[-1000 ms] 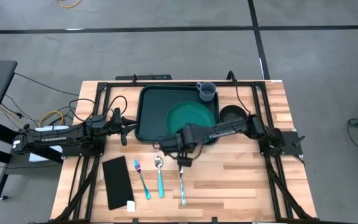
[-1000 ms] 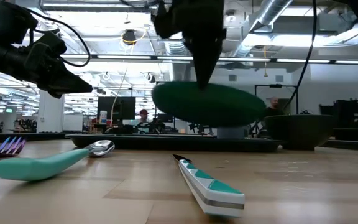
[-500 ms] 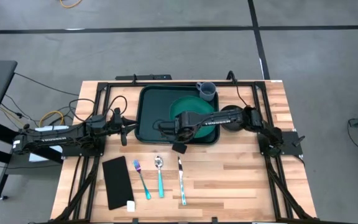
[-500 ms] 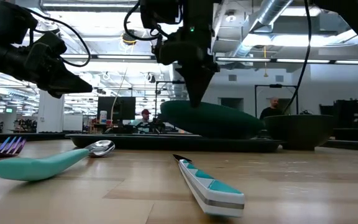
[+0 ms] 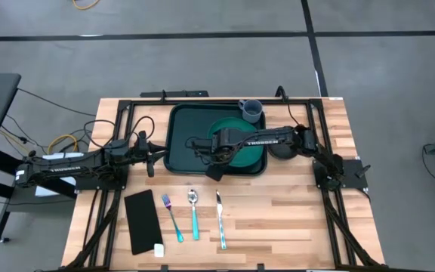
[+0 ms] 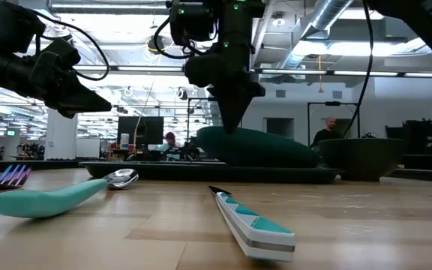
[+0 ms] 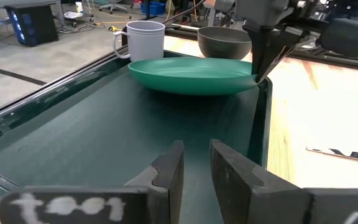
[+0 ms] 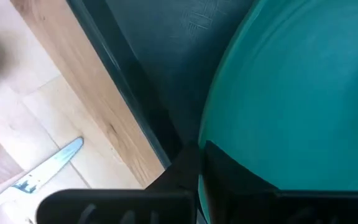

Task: Set up tray
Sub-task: Put the green plate on the black tray at the bottom of the gray mug

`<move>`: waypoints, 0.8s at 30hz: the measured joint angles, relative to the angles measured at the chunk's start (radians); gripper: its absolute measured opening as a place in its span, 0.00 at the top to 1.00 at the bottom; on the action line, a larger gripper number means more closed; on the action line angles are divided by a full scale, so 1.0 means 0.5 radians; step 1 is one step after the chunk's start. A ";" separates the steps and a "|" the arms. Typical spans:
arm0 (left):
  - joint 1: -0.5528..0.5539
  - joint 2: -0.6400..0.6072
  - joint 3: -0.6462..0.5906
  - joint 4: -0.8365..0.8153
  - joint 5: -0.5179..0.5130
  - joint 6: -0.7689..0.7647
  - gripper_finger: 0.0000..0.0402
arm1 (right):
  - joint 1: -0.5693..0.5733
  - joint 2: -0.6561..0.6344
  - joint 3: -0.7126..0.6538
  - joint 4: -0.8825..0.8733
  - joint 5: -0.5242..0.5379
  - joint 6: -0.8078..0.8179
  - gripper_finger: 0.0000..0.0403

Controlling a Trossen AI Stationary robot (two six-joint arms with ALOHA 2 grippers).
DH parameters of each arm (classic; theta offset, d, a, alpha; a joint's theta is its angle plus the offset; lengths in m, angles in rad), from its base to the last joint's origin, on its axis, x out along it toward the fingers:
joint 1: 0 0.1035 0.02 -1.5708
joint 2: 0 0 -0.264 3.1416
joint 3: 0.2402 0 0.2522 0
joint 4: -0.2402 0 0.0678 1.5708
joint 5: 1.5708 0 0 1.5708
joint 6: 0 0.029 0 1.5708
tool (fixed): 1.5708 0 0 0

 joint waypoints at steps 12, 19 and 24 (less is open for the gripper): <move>0.000 0.001 0.000 0.000 0.000 0.000 0.83 | -0.044 -0.001 -0.142 0.119 -0.061 0.067 0.97; 0.001 0.001 0.000 -0.001 0.000 0.001 0.83 | -0.045 -0.001 -0.204 0.175 -0.062 0.107 0.96; 0.000 0.001 -0.001 0.000 0.000 0.000 0.83 | -0.045 -0.001 -0.204 0.210 -0.064 0.173 0.90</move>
